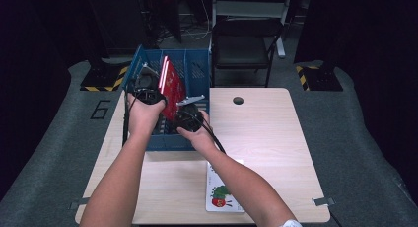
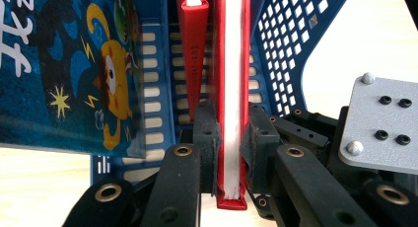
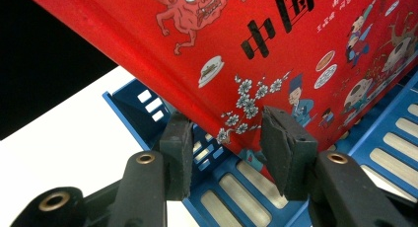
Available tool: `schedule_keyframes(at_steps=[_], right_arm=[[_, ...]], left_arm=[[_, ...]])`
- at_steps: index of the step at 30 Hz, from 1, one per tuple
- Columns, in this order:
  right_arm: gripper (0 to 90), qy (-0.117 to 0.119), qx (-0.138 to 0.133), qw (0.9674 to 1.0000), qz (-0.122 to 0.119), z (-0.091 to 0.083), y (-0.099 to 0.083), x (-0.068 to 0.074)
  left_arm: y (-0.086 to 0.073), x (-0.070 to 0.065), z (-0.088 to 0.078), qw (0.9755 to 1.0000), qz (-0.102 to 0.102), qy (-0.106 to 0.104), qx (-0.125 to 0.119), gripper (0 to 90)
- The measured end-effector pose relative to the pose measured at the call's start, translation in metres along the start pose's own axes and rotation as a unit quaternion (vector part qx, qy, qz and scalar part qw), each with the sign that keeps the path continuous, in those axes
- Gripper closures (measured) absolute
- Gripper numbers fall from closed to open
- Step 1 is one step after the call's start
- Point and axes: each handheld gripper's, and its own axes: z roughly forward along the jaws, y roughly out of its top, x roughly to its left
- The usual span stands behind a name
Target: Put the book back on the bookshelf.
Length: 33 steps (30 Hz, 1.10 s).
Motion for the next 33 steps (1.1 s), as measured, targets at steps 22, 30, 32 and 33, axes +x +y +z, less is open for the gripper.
schedule_keyframes(at_steps=[22, 30, 32, 33], right_arm=[[56.2, -0.006, -0.013, 0.9999, 0.009, -0.0018, -0.0009, -0.0011], [56.7, -0.007, -0.016, 0.9998, -0.002, -0.0013, 0.0017, -0.0047], [56.8, -0.009, -0.019, 0.9998, -0.001, -0.0013, 0.0025, -0.006], [56.8, -0.009, -0.019, 0.9998, 0.004, -0.0014, 0.0029, -0.0068]], left_arm=[[0.0016, -0.0011, 0.0045, 0.9999, 0.001, -0.002, -0.017, 75.5], [0.0039, -0.0041, 0.0049, 0.9998, 0.01, -0.002, -0.014, 76.1], [0.0043, -0.005, 0.0044, 0.9997, 0.01, -0.006, -0.02, 76.2], [0.0041, -0.0065, 0.0045, 0.9996, 0.012, -0.006, -0.023, 76.2]])
